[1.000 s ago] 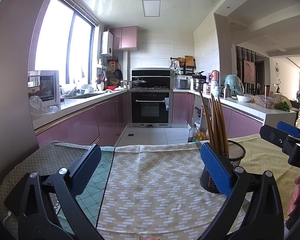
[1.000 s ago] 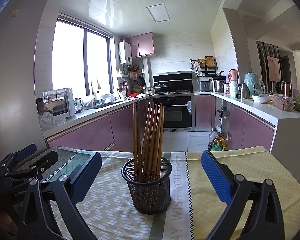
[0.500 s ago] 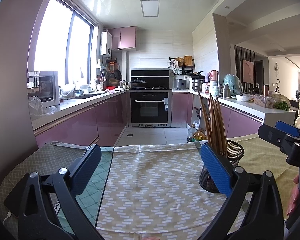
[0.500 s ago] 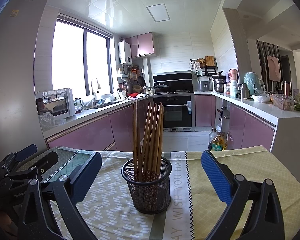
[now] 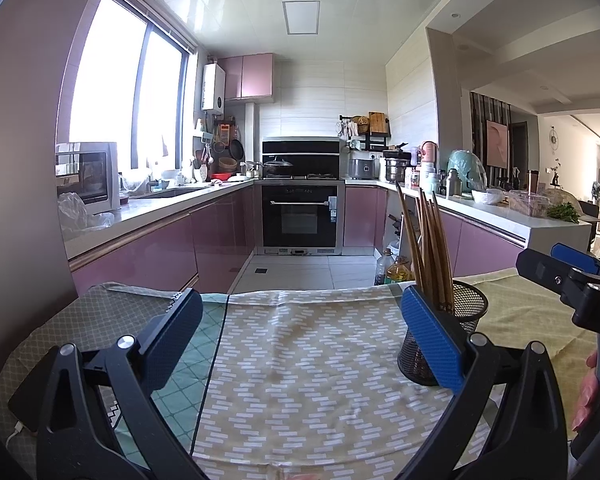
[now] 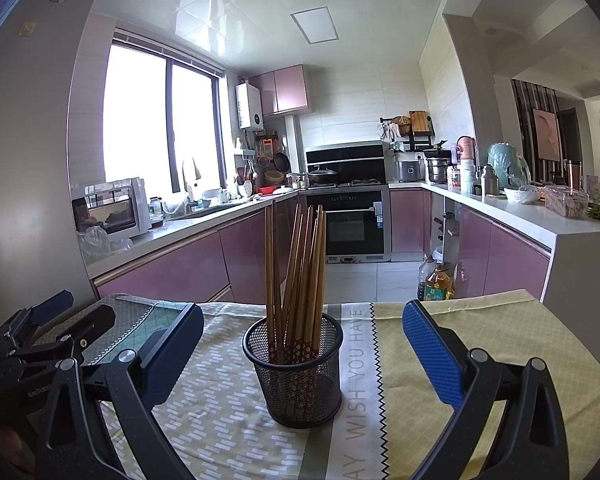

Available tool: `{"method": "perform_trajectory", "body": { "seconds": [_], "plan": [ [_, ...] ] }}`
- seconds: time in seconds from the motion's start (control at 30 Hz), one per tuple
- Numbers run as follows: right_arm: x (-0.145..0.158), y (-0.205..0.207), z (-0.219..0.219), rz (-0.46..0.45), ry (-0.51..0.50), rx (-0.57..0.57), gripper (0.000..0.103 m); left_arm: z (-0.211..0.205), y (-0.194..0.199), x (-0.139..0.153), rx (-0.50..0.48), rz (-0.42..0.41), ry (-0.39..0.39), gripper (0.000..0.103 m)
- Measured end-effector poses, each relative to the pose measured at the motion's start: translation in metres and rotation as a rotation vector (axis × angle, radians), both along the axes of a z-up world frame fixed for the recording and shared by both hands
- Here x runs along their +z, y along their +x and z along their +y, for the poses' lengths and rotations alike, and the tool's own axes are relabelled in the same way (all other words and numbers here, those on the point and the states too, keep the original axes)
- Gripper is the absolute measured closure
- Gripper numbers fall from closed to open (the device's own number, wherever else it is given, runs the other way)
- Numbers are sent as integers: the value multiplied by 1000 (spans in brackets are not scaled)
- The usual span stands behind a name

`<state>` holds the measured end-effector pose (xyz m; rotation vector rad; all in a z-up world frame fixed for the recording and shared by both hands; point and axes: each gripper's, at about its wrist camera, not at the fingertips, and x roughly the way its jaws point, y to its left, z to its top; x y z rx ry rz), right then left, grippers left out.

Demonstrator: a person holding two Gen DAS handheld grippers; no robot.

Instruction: Organize utensils

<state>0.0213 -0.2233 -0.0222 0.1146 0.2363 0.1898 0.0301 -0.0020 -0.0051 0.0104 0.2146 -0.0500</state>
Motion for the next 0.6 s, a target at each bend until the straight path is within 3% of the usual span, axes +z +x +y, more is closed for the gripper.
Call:
{"method": "perform_trajectory", "body": {
  "seconds": [0.33,0.43,0.53,0.6],
  "plan": [
    [-1,1,-2,5,-1,0,7,-2,1,0,-7,8,14,5],
    [-4,3,-6,14,-5,-10,7,-3,6,-2,-18,44,12,5],
    [-13,11,-23,73,-5,-48,7,-1,12,-6,-17,80,4,5],
    [-25,24,-44,161,-18,-107,7,1,19,-10,-13,121,15,5]
  ]
}}
